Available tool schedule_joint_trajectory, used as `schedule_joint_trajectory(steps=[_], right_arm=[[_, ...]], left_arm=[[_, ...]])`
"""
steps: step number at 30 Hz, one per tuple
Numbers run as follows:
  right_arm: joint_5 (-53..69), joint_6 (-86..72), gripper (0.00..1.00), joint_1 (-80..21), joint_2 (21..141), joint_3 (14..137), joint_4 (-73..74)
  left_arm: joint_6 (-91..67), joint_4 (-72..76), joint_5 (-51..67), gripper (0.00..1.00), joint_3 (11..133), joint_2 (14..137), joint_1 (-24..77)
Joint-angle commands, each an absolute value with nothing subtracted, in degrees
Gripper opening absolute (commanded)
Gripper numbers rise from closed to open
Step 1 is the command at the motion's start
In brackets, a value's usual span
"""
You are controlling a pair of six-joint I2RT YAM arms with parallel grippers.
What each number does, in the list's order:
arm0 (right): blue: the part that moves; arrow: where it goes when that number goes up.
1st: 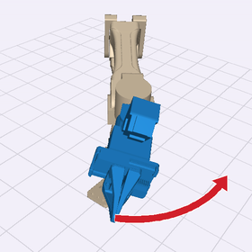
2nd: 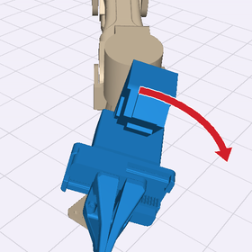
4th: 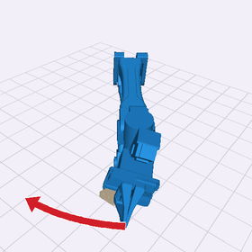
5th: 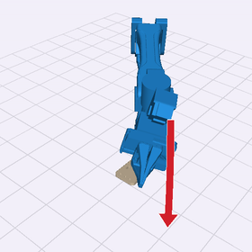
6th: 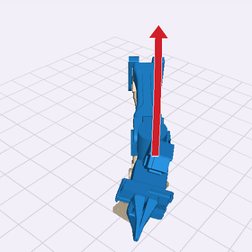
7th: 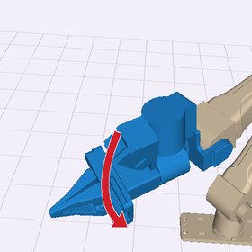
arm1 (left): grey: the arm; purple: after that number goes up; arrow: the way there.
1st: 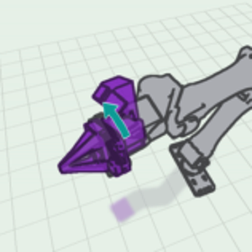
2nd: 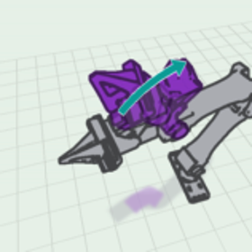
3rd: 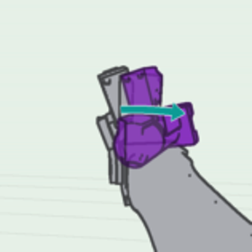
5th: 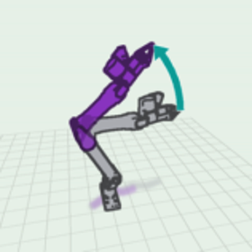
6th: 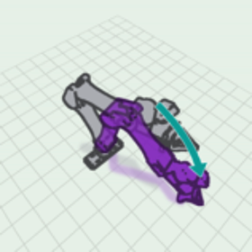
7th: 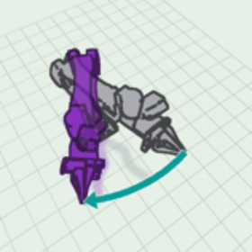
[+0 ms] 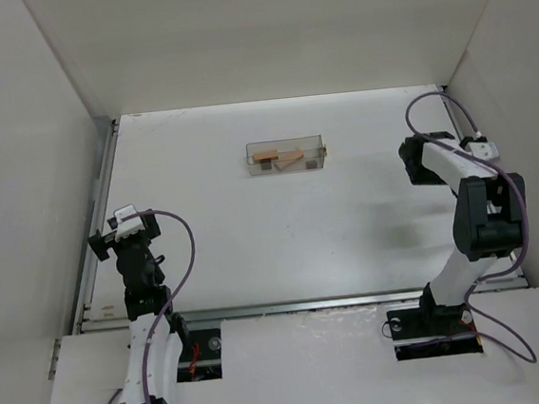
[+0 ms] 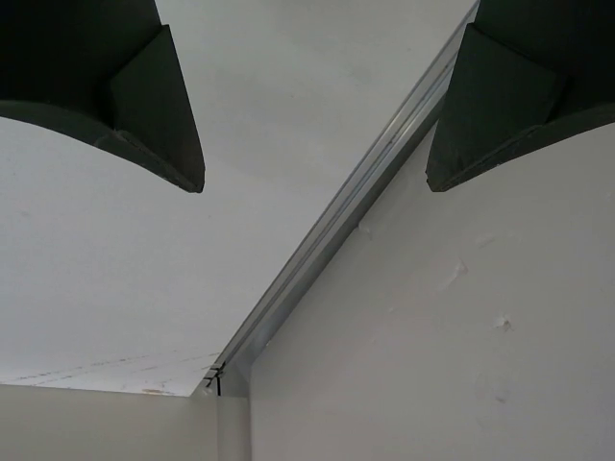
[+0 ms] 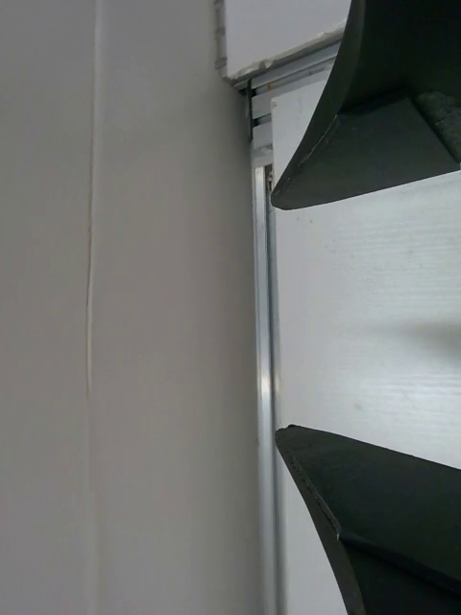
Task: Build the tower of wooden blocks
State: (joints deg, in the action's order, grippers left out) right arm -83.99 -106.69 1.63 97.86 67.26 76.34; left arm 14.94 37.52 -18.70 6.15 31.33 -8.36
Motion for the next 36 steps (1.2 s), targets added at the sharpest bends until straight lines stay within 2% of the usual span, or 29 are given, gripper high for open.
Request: schedule_joint_trajectory(steps=[1, 5, 7, 9, 10, 11, 12, 13, 14, 15, 16, 17, 18, 19, 21, 22, 24, 25, 27, 28, 31, 33, 36], right_arm=[[-96.83, -91.39, 1.0, -4.64, 95.98, 75.92, 79.19], [-100.1, -82.22, 1.0, -16.32, 94.66, 91.37, 79.19], [-100.72, -77.89, 1.0, -23.53, 99.28, 104.45, 79.19], [-99.24, -68.15, 1.0, -27.4, 104.21, 114.82, 79.19], [-98.1, -63.85, 1.0, -29.86, 107.2, 126.01, 79.19], [-96.61, -59.28, 1.0, -30.58, 113.49, 131.95, 79.19], [-92.15, -48.54, 1.0, -30.59, 116.6, 137.75, 79.19], [-87.41, -36.6, 1.0, -30.59, 118.46, 141.99, 67.18], [-77.62, -19.07, 0.96, -29.98, 116.21, 138.64, 53.31], [-49.24, 1.38, 0.93, -29.97, 113.58, 133.47, 44.04], [-45.04, 3.58, 0.93, -29.97, 110.77, 128.11, 30.89], [-45.0, 3.6, 0.99, -30.58, 108.65, 120.05, 24.93], [-43.35, 2.99, 0.99, -30.59, 106.63, 119.19, 22.18], [-35.33, 1.34, 0.99, -30.59, 106.61, 119.7, 21.45], [-24.05, 1.32, 1.0, -28.05, 109.13, 122.42, 20.39], [-13.47, 2.62, 1.0, -27.17, 111.07, 124.26, 20.91], [-8.11, 2.64, 1.0, -25.93, 116.51, 133.18, 26.17], [-7.04, 2.64, 1.0, -25.23, 122.81, 136.64, 28.8], [-7.81, 3.59, 1.0, -25.22, 127.86, 141.57, 35.12], [-8.43, 5.69, 1.0, -25.22, 128.84, 139.33, 33.94], [-6.43, 8.95, 1.0, -25.22, 127.01, 128.02, 31.12], [0.83, 13.5, 1.0, -25.22, 127.0, 125.17, 31.11], [1.5, 15.81, 1.0, -25.22, 130.24, 125.32, 31.11]], left_arm=[[14.94, 40.78, -18.11, 1.0, 6.94, 30.59, -8.26], [14.94, 40.78, -18.11, 1.0, 6.94, 30.59, -8.26], [14.94, 40.78, -18.11, 1.0, 6.94, 30.59, -8.26], [14.94, 40.09, -17.31, 1.0, 7.99, 32.25, -8.26], [15.64, 39.56, -18.1, 1.0, 8.78, 33.04, -8.26], [16.17, 36.94, -17.58, 1.0, 10.44, 33.05, -8.26], [17.3, 33.61, -14.01, 1.0, 12.98, 33.66, -8.26], [19.14, 30.62, -10.67, 1.0, 19.1, 33.66, -8.26], [23.16, 24.41, -7.07, 1.0, 22.64, 34.53, -8.26], [23.2, 21.47, -1.9, 1.0, 26.33, 36.11, -8.26], [22.68, 19.01, 0.07, 1.0, 33.59, 37.25, -8.26], [22.68, 13.76, 2.61, 1.0, 37.14, 38.57, -8.26], [25.81, 11.01, 5.25, 1.0, 40.48, 40.06, -8.26], [27.84, 8.38, 9.54, 1.0, 43.56, 43.38, -8.26], [28.83, 2.15, 9.58, 1.0, 52.27, 47.35, -8.26], [29.87, -0.15, 8.01, 1.0, 55.08, 52.25, -8.26], [31.63, -8.12, 6.69, 1.0, 63.95, 57.8, -8.26], [32.68, -10.96, 5.55, 1.0, 67.03, 60.7, -8.26], [34.1, -18.23, 4.23, 1.0, 76.23, 68.88, -8.26], [33.23, -20.46, 3.7, 1.0, 82.12, 73.78, -8.87], [30.6, -25.82, 1.68, 1.0, 88.66, 79.61, -8.88], [30.59, -27.5, 2.37, 1.0, 91.13, 83.12, -8.88], [29.8, -27.69, 3.69, 1.0, 92.55, 84.46, -8.88]])
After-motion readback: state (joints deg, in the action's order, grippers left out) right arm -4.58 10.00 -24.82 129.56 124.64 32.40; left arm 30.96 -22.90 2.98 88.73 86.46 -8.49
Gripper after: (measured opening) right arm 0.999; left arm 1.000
